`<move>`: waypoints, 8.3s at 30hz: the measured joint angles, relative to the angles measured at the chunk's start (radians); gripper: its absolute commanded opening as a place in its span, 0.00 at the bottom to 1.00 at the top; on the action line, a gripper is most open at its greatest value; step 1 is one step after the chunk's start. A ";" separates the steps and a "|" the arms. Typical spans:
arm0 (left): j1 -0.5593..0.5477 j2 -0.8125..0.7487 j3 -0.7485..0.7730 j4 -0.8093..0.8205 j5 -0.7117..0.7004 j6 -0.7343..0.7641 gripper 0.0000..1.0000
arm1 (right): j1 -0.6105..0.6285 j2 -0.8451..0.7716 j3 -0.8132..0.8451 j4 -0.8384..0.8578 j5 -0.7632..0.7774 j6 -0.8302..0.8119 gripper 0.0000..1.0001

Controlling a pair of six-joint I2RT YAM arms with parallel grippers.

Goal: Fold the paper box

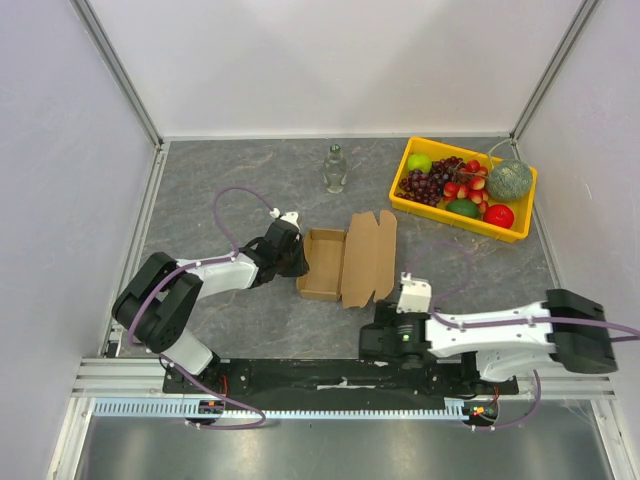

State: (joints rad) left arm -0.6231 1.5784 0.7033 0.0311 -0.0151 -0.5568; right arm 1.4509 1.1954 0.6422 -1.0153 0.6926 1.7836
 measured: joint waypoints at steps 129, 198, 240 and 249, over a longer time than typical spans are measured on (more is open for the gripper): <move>0.000 0.016 0.012 0.008 0.017 0.000 0.10 | -0.684 0.010 0.428 0.354 -0.122 -0.964 0.81; -0.064 -0.011 0.141 -0.327 -0.086 0.029 0.60 | -0.882 -0.090 0.071 0.851 -0.714 -1.029 0.22; -0.113 -0.139 0.040 -0.304 -0.028 0.045 0.02 | -0.882 -0.079 0.080 0.818 -0.715 -1.051 0.15; -0.159 -0.085 0.095 -0.298 -0.027 0.044 0.02 | -0.885 -0.070 0.081 0.828 -0.734 -1.051 0.15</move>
State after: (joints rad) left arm -0.7818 1.4933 0.7982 -0.2665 -0.0425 -0.5125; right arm 0.5663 1.1255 0.7231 -0.1875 -0.0418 0.7322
